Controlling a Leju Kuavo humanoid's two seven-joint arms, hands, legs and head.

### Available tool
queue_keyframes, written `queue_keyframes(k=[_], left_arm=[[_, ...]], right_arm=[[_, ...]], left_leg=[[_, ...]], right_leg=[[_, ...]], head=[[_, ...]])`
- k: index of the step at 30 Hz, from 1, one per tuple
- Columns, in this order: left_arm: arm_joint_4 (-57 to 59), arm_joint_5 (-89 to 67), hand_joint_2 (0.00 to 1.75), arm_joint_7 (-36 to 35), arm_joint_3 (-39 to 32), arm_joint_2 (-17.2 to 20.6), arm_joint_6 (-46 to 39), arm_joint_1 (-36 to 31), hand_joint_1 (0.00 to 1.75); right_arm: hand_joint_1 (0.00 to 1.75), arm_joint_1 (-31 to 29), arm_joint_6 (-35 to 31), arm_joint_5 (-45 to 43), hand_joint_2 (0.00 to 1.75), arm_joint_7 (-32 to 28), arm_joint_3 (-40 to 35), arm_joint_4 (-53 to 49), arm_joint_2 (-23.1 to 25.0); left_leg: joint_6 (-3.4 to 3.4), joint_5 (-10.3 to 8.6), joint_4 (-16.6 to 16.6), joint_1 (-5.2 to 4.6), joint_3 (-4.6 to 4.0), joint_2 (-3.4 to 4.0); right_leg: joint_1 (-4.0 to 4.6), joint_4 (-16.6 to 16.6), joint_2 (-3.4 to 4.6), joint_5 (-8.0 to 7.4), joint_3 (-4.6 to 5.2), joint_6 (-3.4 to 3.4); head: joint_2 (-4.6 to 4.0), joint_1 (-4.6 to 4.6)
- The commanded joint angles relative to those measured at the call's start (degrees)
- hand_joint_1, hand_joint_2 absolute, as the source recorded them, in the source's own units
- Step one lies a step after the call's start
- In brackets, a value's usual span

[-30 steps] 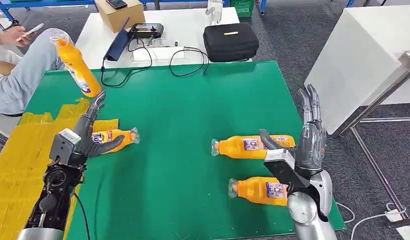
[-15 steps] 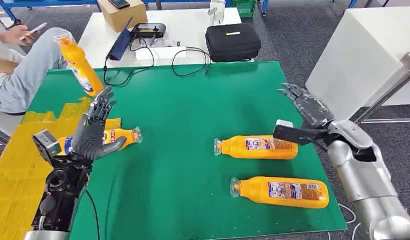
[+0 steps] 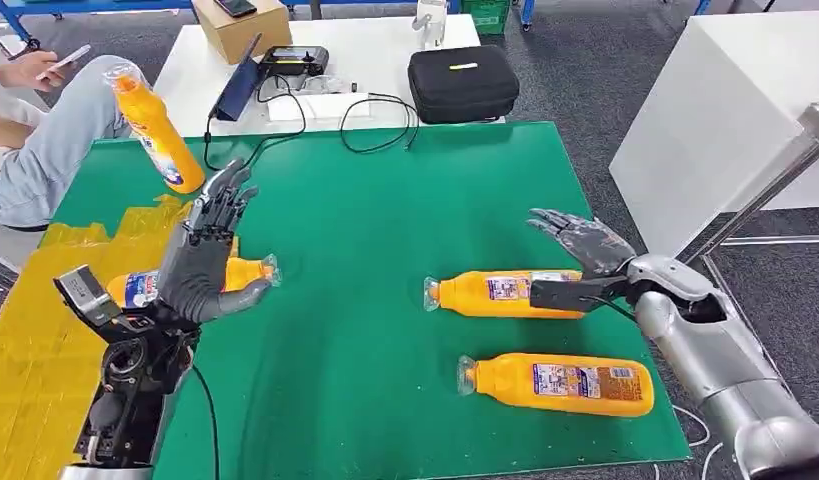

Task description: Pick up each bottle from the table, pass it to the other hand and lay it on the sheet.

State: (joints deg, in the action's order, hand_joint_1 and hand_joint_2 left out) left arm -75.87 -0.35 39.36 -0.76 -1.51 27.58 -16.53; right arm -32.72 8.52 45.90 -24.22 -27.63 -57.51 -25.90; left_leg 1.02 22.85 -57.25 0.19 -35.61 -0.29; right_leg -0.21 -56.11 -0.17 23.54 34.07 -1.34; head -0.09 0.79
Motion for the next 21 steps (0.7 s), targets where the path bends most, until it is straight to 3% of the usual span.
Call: queue_keyframes(k=[1,4,7,11,18,21], left_arm=[[1.83,0.57,1.75,-0.12,1.19,-0.42,-0.19,-0.55,0.0],[3.03,1.01,1.75,-0.11,1.15,-0.15,-0.26,-0.62,0.0],[3.44,1.44,1.75,-0.01,0.84,0.08,-0.09,-0.33,0.0],[4.02,1.44,1.75,0.01,0.89,-0.1,-0.01,-0.6,0.0],[4.88,1.17,1.75,-0.01,1.06,-0.47,-0.72,-0.54,0.0],[4.58,1.16,1.75,0.0,1.02,-0.48,-0.69,-0.26,0.0]], right_arm=[[0.0,-1.45,0.62,-3.69,1.75,-1.68,-7.18,2.45,-0.84],[0.0,2.74,3.03,-8.25,1.75,-4.68,-8.38,-4.37,-4.31],[0.0,4.67,3.35,-8.31,1.75,-2.99,-9.96,-7.85,-6.14],[0.0,3.48,2.87,-8.11,1.75,-1.84,-10.76,-4.13,-4.8],[0.0,-1.59,-0.53,-2.7,1.75,6.64,-13.36,9.87,-1.06],[0.0,-2.08,-1.59,-2.05,1.75,6.73,-13.51,12.14,0.29]], left_leg=[[-0.02,0.11,-0.01,0.02,0.21,0.04],[-0.02,0.08,0.01,0.03,0.18,-0.08],[-0.02,0.12,0.0,0.02,0.24,-0.18],[-0.01,0.08,0.02,-0.03,0.09,-0.06],[-0.04,0.13,0.0,0.0,0.22,0.09],[-0.05,0.15,0.05,0.02,0.3,0.21]], right_leg=[[0.02,0.05,0.03,0.07,-0.24,-0.02],[0.02,0.08,-0.08,0.08,-0.25,-0.02],[0.01,0.08,-0.18,0.14,-0.33,-0.02],[-0.04,0.06,0.0,0.04,-0.16,-0.01],[0.0,0.09,0.06,0.04,-0.25,-0.01],[0.02,0.15,0.19,0.02,-0.31,0.0]], head=[[0.0,0.0],[0.0,0.0],[0.0,0.0],[0.0,0.0],[0.0,0.0],[0.0,0.02]])
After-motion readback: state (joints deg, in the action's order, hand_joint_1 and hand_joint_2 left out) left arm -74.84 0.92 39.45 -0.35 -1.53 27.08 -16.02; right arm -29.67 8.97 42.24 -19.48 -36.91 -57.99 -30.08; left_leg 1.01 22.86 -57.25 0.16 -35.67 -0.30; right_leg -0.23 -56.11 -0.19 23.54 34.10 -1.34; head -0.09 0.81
